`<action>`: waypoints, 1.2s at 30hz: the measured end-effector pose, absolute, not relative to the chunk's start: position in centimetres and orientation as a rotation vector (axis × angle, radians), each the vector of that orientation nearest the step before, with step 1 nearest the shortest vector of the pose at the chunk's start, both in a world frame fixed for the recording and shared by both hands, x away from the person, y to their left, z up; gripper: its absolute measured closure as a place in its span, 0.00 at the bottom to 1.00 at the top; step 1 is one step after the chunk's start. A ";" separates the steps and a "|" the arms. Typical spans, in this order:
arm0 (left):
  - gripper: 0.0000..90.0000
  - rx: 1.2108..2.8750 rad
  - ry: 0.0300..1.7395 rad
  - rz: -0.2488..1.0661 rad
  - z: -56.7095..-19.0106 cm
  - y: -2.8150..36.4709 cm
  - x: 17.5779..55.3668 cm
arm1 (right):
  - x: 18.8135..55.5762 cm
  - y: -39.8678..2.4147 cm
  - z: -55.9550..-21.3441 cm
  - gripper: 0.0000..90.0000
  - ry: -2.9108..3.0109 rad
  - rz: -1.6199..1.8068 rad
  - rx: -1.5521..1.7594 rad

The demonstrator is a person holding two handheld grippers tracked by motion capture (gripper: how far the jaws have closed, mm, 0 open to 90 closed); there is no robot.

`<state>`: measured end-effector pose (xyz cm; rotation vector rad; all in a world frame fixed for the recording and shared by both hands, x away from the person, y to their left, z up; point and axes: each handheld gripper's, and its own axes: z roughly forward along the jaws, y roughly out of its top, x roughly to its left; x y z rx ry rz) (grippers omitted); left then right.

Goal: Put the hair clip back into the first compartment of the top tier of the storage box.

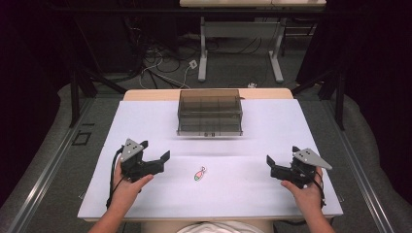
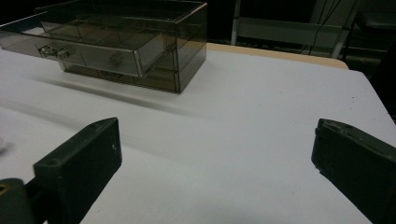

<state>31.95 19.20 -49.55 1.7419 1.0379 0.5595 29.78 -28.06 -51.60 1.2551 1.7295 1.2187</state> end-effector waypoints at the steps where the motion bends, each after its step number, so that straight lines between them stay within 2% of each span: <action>1: 0.11 1.745 1.035 0.557 -49.5 19.0 32.0 | 29.8 -28.0 -51.6 0.01 1.731 1.220 1.259; 7: 0.18 1.752 1.030 0.552 -49.0 18.3 32.3 | 29.8 -27.9 -51.6 0.01 1.748 1.221 1.256; 36: 0.26 1.750 0.987 0.460 -47.4 13.5 33.8 | 29.8 -27.9 -51.8 0.02 1.759 1.229 1.259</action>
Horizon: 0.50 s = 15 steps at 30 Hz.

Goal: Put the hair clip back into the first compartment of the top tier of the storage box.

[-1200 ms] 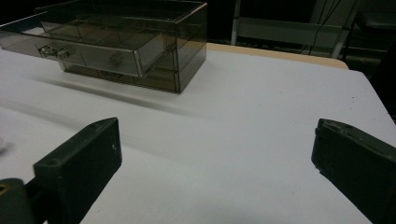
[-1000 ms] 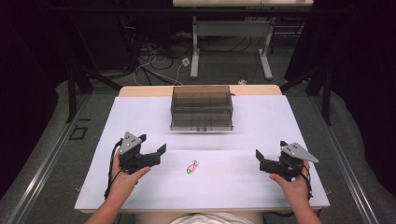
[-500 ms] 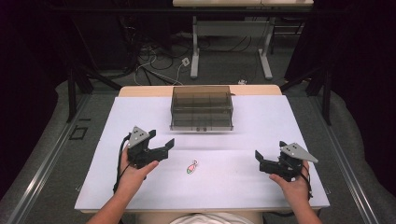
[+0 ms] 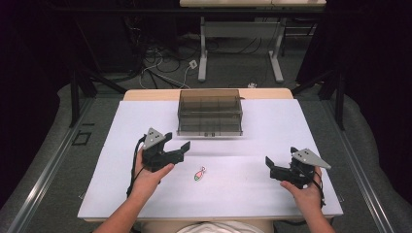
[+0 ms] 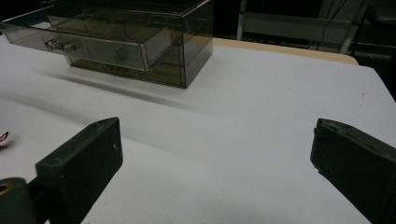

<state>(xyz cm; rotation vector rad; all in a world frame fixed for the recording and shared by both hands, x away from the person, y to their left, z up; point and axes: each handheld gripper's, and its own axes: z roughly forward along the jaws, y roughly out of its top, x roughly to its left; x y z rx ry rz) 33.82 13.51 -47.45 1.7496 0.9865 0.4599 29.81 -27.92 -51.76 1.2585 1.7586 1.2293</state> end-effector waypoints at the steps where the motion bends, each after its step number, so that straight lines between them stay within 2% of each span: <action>1: 0.27 1.750 0.987 0.444 -47.5 13.4 33.9 | 29.8 -27.9 -51.8 0.02 1.755 1.234 1.258; 9: 0.29 1.775 0.994 0.399 -47.7 12.6 34.2 | 29.8 -27.9 -51.8 0.02 1.762 1.228 1.269; 15: 0.36 1.778 1.038 0.314 -48.0 12.4 34.3 | 29.9 -27.9 -51.8 0.02 1.764 1.230 1.265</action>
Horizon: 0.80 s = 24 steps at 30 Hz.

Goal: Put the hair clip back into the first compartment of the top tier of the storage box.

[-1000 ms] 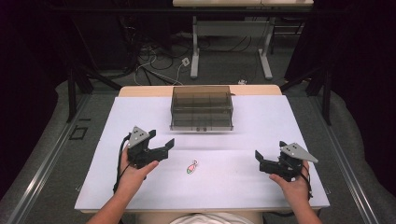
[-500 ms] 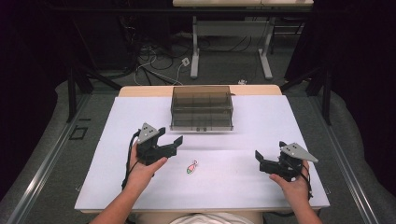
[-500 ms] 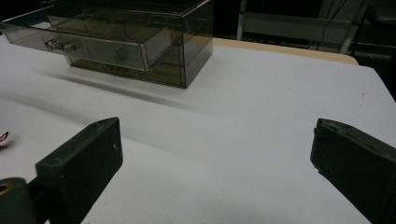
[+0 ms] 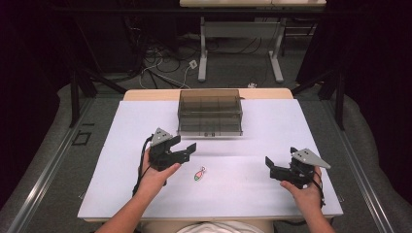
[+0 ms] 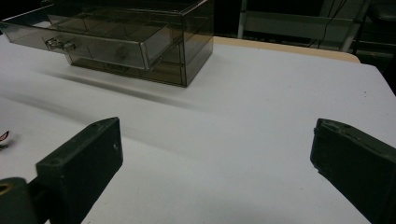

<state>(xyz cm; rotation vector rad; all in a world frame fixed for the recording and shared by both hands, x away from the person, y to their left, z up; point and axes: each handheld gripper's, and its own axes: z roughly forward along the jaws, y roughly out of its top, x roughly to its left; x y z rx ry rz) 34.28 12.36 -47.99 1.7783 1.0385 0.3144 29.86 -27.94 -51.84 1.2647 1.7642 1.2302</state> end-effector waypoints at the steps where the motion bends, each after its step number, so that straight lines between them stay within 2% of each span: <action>1: 0.37 1.784 1.039 0.309 -48.1 12.3 34.3 | 29.9 -27.9 -51.8 0.02 1.764 1.230 1.265; 9: 0.39 1.823 1.078 0.224 -48.5 11.9 34.5 | 29.9 -27.9 -51.9 0.02 1.767 1.235 1.267; 24: 0.45 1.900 1.122 0.181 -50.0 11.0 34.4 | 29.9 -28.0 -52.0 0.02 1.777 1.226 1.277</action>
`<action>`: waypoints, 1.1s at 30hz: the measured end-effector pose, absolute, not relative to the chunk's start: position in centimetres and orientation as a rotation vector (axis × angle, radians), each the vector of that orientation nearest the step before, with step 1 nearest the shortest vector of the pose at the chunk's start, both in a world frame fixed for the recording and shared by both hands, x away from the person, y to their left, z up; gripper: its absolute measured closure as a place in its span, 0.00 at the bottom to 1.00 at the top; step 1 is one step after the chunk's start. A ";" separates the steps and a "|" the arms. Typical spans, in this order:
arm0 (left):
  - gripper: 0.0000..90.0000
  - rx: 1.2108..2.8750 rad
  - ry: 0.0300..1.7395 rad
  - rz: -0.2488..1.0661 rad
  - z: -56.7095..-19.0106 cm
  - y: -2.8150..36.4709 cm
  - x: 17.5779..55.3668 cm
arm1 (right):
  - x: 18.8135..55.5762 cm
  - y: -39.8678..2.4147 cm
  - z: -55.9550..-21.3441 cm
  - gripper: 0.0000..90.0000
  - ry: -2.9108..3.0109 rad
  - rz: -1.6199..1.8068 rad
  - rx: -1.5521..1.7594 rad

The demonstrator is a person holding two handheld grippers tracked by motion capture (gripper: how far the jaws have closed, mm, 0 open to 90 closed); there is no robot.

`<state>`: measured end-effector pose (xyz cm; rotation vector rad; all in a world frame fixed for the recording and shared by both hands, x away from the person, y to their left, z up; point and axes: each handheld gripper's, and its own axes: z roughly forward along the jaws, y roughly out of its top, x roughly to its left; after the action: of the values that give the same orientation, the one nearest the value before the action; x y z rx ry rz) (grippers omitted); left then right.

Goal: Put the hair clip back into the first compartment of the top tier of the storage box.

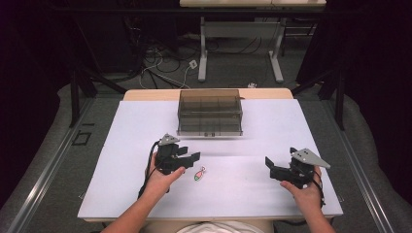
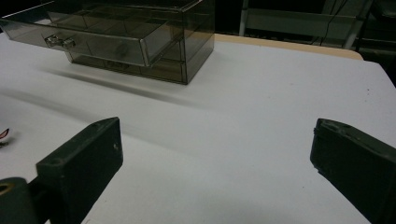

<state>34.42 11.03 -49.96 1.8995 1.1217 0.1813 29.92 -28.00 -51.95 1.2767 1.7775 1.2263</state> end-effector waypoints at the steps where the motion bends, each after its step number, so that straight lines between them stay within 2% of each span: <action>1: 0.45 1.910 1.120 0.180 -50.0 11.0 34.4 | 29.9 -28.0 -52.0 0.02 1.779 1.226 1.277; 33: 0.53 2.037 1.169 0.130 -52.7 9.7 34.2 | 30.1 -28.1 -52.1 0.03 1.782 1.226 1.271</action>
<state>34.22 9.67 -52.73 2.0374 1.1693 0.1298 30.10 -28.09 -52.12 1.2712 1.7819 1.2260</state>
